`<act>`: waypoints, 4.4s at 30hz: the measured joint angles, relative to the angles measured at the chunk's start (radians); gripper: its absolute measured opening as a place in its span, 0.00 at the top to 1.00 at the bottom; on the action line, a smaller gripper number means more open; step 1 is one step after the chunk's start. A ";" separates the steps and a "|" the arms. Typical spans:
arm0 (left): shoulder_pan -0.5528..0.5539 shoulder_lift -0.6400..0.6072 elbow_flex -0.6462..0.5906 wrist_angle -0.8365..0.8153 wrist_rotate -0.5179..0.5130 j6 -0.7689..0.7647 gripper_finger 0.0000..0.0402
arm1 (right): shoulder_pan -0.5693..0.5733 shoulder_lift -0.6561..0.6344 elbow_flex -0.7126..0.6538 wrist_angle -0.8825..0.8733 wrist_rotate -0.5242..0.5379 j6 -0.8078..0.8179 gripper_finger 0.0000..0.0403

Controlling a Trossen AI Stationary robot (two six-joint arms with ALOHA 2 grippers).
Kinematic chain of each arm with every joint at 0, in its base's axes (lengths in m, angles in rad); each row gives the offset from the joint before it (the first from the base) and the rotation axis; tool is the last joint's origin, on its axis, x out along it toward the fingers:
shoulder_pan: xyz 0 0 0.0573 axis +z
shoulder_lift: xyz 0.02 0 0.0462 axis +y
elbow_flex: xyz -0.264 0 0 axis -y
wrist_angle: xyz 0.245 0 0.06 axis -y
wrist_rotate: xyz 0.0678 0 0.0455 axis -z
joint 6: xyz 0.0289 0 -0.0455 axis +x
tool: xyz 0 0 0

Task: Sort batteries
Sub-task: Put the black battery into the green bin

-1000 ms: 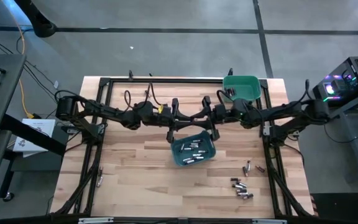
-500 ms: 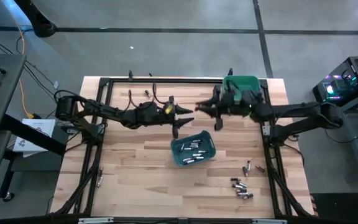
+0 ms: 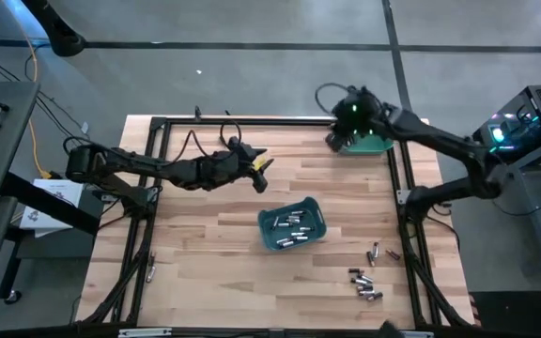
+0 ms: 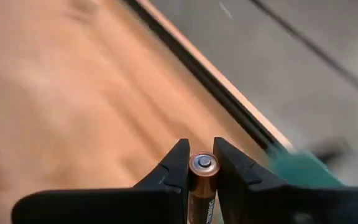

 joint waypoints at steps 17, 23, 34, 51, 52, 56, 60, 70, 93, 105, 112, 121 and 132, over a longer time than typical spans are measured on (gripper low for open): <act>-0.003 0.000 0.000 0.010 0.002 0.024 0.56 | -0.431 0.421 -0.005 -0.120 0.047 0.107 0.91; -0.003 0.000 0.000 0.010 0.003 0.024 0.56 | -0.443 0.492 -0.005 -0.102 0.037 0.115 0.91; -0.003 0.001 0.000 0.012 0.003 0.023 0.56 | -0.443 0.512 -0.004 -0.083 0.020 0.128 0.79; 0.094 -0.164 0.000 -0.739 -0.145 -0.597 0.58 | -0.292 0.079 0.017 -0.109 0.015 0.088 0.78; 0.121 -0.156 0.000 -0.786 -0.176 -0.648 0.58 | -0.259 0.041 0.003 -0.088 0.015 0.089 0.78; 0.255 -0.107 0.000 -0.796 -0.126 -0.603 0.55 | -0.101 -0.088 -0.067 0.007 0.015 0.120 0.78; 0.404 -0.054 0.000 -0.675 0.172 -0.315 0.50 | 0.076 -0.191 -0.161 0.097 0.010 0.118 0.78; 0.439 0.117 0.254 -1.036 0.238 0.651 0.49 | 0.409 -0.350 -0.429 0.417 0.011 0.191 0.78; 0.602 0.470 0.426 -1.056 0.133 1.287 0.47 | 0.685 -0.357 -0.593 0.682 0.159 0.306 0.78; 0.678 0.521 0.431 -1.062 0.231 1.307 0.53 | 0.685 -0.356 -0.593 0.688 0.162 0.361 0.78; 0.661 0.523 0.428 -1.081 0.259 1.134 0.78 | 0.702 -0.356 -0.593 0.689 0.173 0.371 0.78; 0.610 0.517 0.426 -1.091 0.222 0.881 0.92 | 0.807 -0.358 -0.593 0.688 0.228 0.369 0.78; 0.586 0.394 0.408 -0.839 0.509 0.512 0.92 | 0.919 -0.416 -0.597 0.555 0.256 0.394 0.78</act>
